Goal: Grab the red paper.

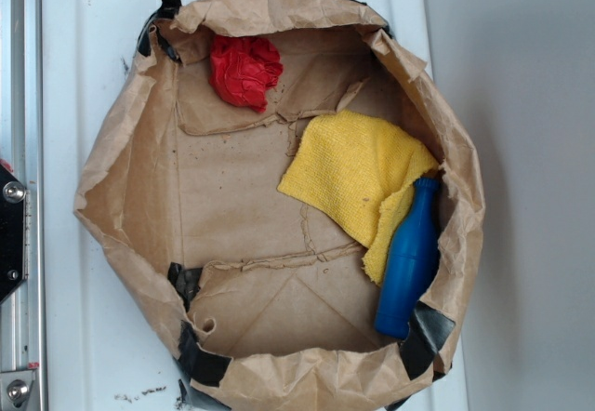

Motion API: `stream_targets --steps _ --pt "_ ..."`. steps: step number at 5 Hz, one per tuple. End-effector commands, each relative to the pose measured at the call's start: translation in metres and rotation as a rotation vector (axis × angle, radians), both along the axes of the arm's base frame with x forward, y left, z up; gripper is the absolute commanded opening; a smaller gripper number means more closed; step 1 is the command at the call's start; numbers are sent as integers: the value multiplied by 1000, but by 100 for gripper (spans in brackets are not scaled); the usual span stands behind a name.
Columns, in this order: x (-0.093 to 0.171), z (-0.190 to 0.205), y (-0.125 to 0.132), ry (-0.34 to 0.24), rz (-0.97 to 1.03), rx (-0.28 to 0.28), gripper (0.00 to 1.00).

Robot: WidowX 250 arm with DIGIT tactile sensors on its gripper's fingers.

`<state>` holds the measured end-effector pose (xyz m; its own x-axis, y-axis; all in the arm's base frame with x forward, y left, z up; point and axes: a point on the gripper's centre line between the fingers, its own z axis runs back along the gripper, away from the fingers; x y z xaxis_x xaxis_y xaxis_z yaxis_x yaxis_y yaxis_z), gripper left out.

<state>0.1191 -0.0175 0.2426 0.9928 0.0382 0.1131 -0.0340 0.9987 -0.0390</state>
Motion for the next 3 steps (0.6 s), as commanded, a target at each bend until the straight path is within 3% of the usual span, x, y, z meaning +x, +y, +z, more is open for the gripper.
stream_targets --steps 1,2,3 --pt "0 0 0 0 0 0 100" --pt "50 -2 -5 -25 110 -83 100" --pt "100 -8 -11 -97 203 -146 100"
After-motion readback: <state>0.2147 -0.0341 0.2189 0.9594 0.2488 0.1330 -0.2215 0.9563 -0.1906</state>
